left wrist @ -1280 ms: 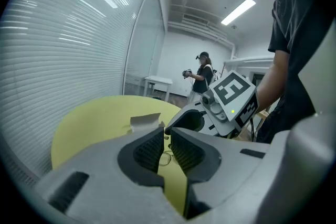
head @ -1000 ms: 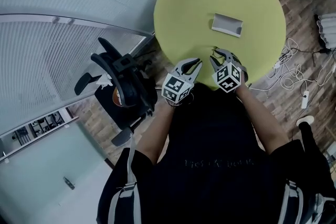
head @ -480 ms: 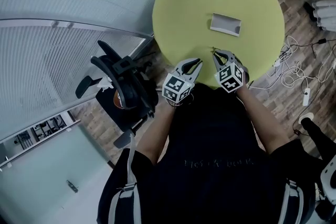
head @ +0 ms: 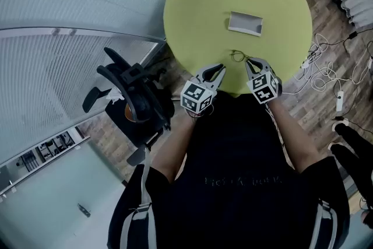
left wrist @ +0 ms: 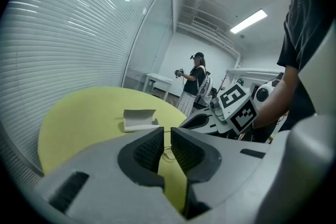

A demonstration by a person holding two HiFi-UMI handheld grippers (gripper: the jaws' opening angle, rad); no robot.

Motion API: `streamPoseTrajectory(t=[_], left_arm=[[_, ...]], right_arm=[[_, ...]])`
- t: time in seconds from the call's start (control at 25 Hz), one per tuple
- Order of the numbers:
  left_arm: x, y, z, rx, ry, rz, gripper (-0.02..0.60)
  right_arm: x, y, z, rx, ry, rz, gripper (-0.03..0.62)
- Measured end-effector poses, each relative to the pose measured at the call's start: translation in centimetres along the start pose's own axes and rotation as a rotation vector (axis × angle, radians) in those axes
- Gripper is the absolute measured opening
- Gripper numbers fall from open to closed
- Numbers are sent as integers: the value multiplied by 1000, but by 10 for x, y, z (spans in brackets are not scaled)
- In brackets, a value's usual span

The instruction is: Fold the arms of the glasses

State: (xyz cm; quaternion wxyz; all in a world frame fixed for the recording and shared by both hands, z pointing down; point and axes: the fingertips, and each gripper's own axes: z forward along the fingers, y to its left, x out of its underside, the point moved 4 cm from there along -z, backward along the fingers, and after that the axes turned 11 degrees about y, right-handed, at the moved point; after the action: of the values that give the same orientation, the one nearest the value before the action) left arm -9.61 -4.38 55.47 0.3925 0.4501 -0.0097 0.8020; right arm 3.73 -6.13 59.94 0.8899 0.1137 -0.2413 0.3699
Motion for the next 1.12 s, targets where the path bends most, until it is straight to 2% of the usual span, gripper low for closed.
streamPoseTrajectory(t=[0.52,1.12], left_arm=[[-8,-16,1,21,8,1,25],[7,-21,0,10,45,-17,25]], right_arm=[[52,-22,6,4,91,100,43],[84,-32,29,-35,155,167,43]])
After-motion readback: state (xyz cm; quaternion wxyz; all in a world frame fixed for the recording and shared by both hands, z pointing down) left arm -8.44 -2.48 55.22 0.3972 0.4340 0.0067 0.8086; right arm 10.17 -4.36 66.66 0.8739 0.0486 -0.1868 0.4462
